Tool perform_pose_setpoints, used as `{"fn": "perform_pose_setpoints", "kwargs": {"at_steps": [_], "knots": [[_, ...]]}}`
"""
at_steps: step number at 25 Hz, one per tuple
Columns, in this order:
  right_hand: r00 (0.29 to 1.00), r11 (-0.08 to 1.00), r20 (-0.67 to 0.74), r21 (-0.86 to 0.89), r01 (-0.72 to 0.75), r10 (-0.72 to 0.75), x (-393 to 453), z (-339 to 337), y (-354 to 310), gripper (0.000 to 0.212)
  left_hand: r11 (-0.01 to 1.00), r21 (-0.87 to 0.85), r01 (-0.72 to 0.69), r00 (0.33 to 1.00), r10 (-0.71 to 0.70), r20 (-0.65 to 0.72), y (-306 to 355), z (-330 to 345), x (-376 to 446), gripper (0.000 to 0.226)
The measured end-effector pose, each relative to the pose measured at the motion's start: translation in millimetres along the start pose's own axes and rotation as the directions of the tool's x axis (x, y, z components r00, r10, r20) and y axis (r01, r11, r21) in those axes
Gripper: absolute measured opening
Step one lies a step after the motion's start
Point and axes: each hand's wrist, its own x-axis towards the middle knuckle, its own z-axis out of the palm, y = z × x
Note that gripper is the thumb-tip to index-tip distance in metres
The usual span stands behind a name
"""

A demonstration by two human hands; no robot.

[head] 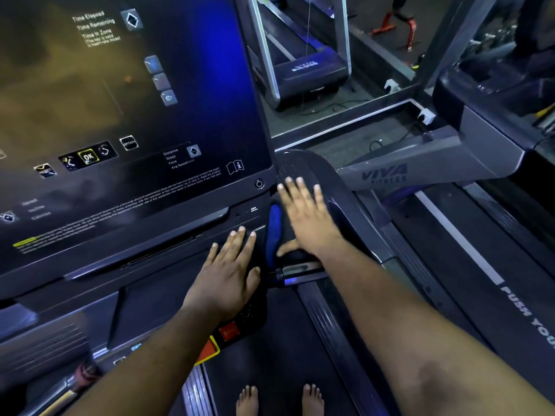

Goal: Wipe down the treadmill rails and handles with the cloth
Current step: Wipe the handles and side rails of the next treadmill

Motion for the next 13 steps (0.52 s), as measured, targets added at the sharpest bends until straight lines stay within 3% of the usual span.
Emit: {"fn": "perform_pose_setpoints", "kwargs": {"at_steps": [4,7,10,13], "knots": [[0.992,0.994,0.06,-0.029,-0.11,0.111,-0.1,-10.4,25.5,0.166,1.0,-0.025,0.004,1.0,-0.004,0.008,-2.7,2.0,0.4,0.072],[0.998,0.999,0.046,0.019,-0.049,0.048,-3.3,-2.7,-21.9,0.163,1.0,-0.016,0.007,1.0,-0.007,0.016,-0.8,0.6,1.0,0.077],[1.0,0.998,0.026,0.056,0.012,-0.014,-6.0,-7.3,1.1,0.157,1.0,-0.027,0.007,1.0,-0.007,0.008,-0.1,-0.3,0.4,0.076],[0.994,0.996,0.067,0.03,-0.083,0.08,-5.2,-14.7,26.0,0.16,0.999,-0.04,0.003,1.0,-0.002,0.004,-1.3,-0.2,0.4,0.068]]}}
